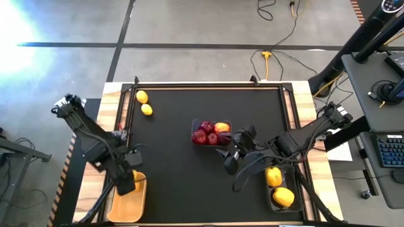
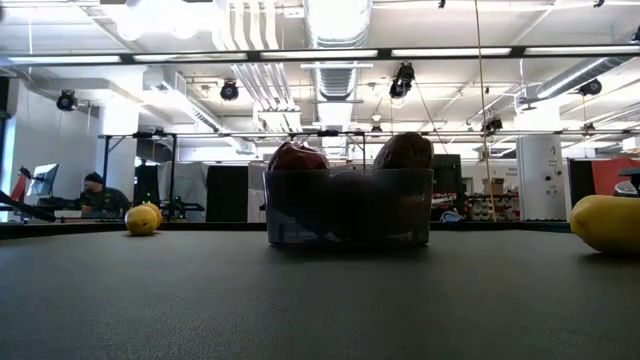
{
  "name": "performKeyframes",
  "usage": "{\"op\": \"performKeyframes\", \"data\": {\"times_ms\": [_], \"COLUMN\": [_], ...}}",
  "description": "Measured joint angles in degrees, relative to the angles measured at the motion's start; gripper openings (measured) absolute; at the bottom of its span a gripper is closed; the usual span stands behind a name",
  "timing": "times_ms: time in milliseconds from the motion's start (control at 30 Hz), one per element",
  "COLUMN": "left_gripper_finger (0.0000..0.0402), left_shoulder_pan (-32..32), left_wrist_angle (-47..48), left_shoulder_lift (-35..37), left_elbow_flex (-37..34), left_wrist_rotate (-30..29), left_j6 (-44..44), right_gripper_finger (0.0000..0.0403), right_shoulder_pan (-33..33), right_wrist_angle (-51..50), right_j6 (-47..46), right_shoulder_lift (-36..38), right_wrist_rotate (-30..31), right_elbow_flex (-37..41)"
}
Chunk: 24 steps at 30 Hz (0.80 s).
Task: Sort produce into baskets
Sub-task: Put the yellow lemon into the yellow bin
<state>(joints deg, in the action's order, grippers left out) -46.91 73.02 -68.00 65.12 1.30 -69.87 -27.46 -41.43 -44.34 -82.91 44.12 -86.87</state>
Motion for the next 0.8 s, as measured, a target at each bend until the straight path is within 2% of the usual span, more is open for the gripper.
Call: {"op": "performKeyframes", "data": {"times_ms": [100, 233, 800], "left_gripper_finger": [0.0211, 0.0211, 0.0231], "left_shoulder_pan": [-3.7, -5.4, -5.1], "left_wrist_angle": [-2.3, -5.0, -13.2], "left_shoulder_lift": [0.0, -1.7, -6.9], "left_elbow_flex": [-3.0, -6.8, -15.8], "left_wrist_rotate": [2.2, 3.0, 7.7], "left_j6": [-3.3, -6.2, -2.2], "right_gripper_finger": [0.0325, 0.0325, 0.0325], "right_shoulder_pan": [0.0, 0.0, 0.4], "right_wrist_angle": [0.0, 0.2, 0.3], "right_j6": [1.5, -0.3, -1.7], "right_shoulder_lift": [0.0, 0.0, -0.1], "right_wrist_rotate": [0.0, -0.1, -0.8], "right_elbow_flex": [0.0, 0.0, 0.0]}}
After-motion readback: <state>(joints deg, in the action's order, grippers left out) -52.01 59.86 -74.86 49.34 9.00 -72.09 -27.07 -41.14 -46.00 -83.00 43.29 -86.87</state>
